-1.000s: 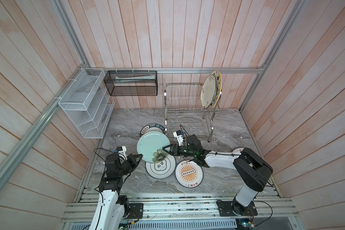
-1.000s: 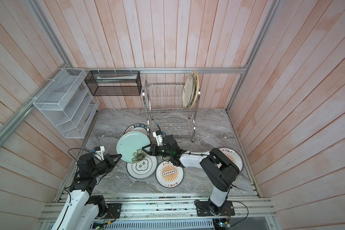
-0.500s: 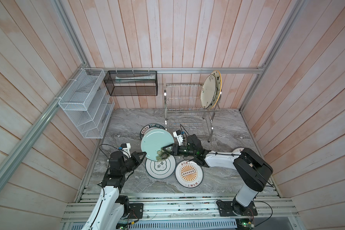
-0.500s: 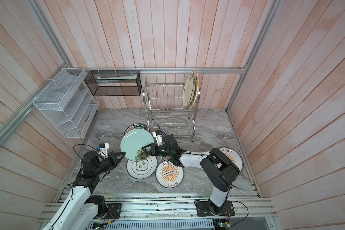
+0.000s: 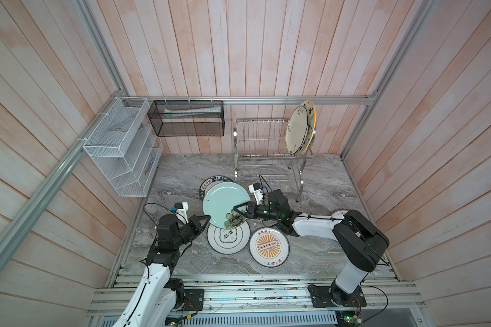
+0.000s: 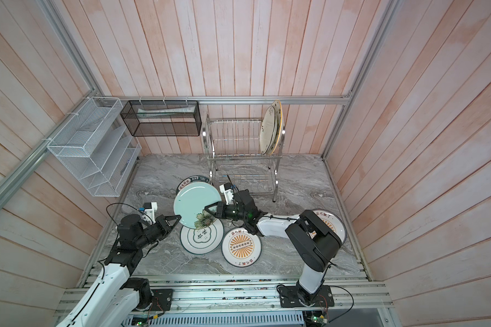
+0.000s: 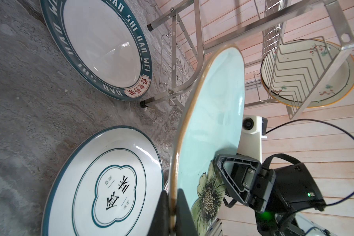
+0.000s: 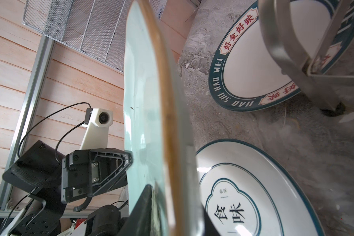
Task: Load plates into a dish rack
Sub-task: Place the plate on the dish rack.
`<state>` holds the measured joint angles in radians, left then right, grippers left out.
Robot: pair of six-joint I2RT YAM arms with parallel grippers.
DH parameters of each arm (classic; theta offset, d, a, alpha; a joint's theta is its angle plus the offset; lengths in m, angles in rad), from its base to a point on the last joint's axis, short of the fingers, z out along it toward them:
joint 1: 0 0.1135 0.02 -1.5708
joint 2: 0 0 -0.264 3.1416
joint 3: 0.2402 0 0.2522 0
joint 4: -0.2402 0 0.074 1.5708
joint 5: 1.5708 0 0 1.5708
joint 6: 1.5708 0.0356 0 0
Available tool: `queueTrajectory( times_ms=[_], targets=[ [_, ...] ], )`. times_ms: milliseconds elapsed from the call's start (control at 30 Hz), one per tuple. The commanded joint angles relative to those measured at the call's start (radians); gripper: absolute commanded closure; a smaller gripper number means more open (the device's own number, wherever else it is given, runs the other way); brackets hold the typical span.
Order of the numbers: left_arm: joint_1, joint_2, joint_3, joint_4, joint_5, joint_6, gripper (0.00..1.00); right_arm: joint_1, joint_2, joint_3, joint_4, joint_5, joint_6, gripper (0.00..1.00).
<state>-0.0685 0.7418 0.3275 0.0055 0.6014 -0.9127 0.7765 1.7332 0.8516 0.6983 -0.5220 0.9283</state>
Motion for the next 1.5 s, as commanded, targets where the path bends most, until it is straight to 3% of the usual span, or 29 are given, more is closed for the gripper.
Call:
queueTrajectory(
  times_ms=[0,433,467,533,633,733,1100,1467],
  targets=[
    [-0.014,-0.006,0.019,0.093,0.030,0.020,1.00,-0.002,-0.031,0.015,0.087,-0.011,0.006,0.74],
    [-0.019,-0.007,0.034,0.063,0.011,0.031,1.00,-0.011,-0.036,0.011,0.081,-0.011,0.010,1.00],
    [-0.019,-0.005,0.037,0.053,0.005,0.034,1.00,-0.012,-0.036,0.008,0.081,-0.011,0.011,1.00],
    [-0.019,-0.003,0.043,0.038,-0.004,0.039,0.90,-0.013,-0.040,0.002,0.083,-0.007,0.011,1.00],
    [-0.020,0.002,0.051,0.027,-0.010,0.044,0.62,-0.019,-0.043,-0.011,0.091,-0.009,0.022,1.00],
    [-0.019,0.010,0.066,0.003,-0.021,0.054,0.54,-0.024,-0.053,-0.025,0.093,0.000,0.019,1.00],
    [-0.019,0.041,0.099,-0.059,-0.061,0.092,0.45,-0.028,-0.138,-0.126,-0.005,0.109,-0.086,1.00],
    [-0.019,0.084,0.153,-0.070,-0.097,0.118,0.44,-0.026,-0.361,-0.209,-0.173,0.183,-0.335,1.00]
  ],
)
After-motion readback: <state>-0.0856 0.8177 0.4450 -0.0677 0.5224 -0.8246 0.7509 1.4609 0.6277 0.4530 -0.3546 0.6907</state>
